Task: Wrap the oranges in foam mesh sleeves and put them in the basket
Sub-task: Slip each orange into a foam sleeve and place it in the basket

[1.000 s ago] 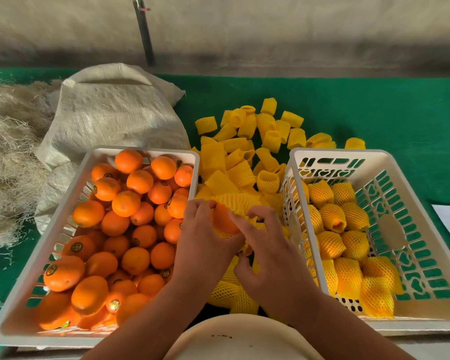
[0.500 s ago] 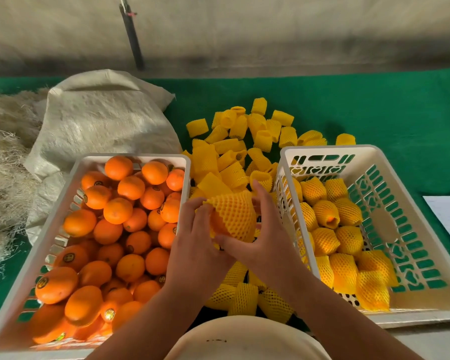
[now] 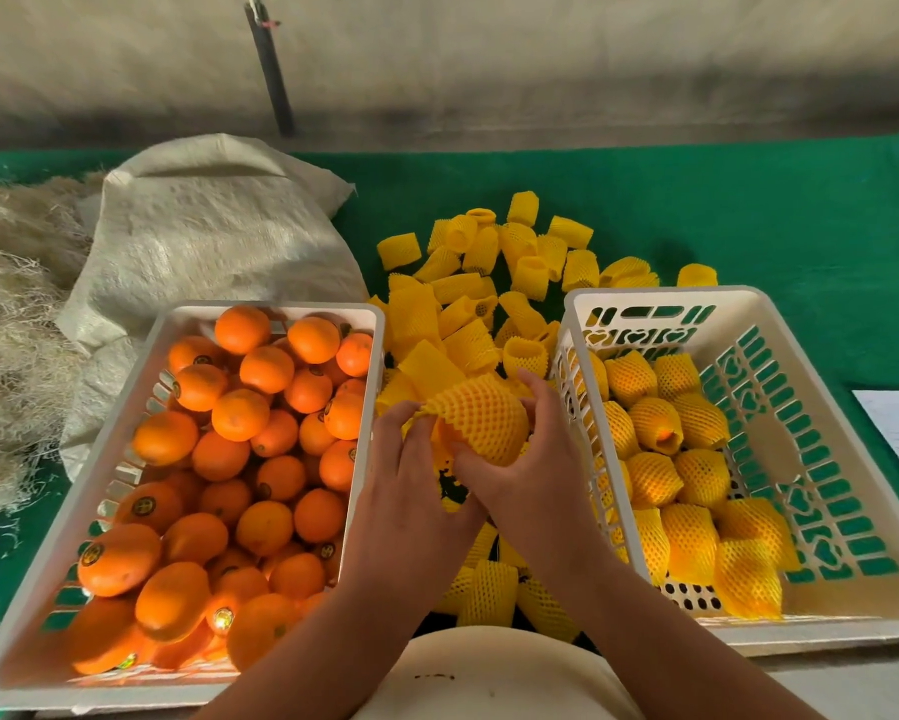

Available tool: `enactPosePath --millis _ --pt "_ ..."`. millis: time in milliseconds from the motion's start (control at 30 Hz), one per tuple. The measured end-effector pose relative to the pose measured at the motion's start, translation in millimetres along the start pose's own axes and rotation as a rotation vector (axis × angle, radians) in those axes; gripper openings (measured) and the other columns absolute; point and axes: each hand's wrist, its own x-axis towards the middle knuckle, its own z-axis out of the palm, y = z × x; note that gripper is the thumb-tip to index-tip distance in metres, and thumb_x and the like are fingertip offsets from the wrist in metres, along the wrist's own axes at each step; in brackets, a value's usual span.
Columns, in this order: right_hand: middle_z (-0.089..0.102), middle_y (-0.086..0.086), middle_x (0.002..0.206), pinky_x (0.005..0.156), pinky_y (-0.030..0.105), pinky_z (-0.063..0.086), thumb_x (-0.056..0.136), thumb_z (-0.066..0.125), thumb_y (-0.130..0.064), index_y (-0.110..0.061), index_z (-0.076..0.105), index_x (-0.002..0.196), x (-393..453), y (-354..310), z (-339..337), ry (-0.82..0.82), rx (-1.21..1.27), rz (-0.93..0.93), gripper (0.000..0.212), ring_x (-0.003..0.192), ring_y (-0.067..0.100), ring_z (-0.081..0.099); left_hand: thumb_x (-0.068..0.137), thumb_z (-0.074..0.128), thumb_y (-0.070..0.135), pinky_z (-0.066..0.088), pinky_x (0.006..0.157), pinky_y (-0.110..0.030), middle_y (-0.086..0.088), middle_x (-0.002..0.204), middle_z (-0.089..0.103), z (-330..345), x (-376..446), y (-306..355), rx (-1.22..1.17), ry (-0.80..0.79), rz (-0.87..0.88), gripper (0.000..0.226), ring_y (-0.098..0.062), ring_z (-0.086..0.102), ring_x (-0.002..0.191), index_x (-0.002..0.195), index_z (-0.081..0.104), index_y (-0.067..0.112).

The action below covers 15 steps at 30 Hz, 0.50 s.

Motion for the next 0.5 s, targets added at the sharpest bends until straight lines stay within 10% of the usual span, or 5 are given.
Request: enactPosePath --millis 300,400,500 --pt "0.031 -0.036 0.138 0.084 0.005 0.036 0.069 0.074 -0.074 -0.052 0.023 0.152 3.3 8.6 -5.3 -0.006 0.03 0.026 0.1 0.124 -0.01 0.038 0.09 0.073 0.049 0.06 0.092 -0.028 0.018 0.153 0.029 -0.7 -5.9 2.1 0.006 -0.043 0.028 0.064 -0.011 0.052 0.131 0.144 0.044 0.031" --pt "0.03 -0.033 0.142 0.102 0.027 0.047 0.07 0.076 -0.073 -0.049 0.021 0.155 5.3 13.9 -16.3 -0.037 -0.016 -0.01 0.104 0.135 0.0 0.035 0.09 0.066 0.046 0.058 0.083 -0.015 0.026 0.146 0.042 -9.6 -7.5 -2.1 -0.196 -0.007 0.04 0.032 -0.001 0.051 0.13 0.121 0.063 0.04" --pt "0.028 -0.027 0.149 0.106 0.037 0.045 0.069 0.078 -0.068 -0.049 0.017 0.156 6.0 19.2 -28.8 -0.092 -0.096 -0.055 0.108 0.135 -0.003 0.032 0.081 0.072 0.056 0.063 0.086 -0.035 0.02 0.135 0.057 -18.8 -2.0 -5.8 -0.599 -0.058 -0.238 0.042 -0.01 0.059 0.127 0.119 0.063 0.042"
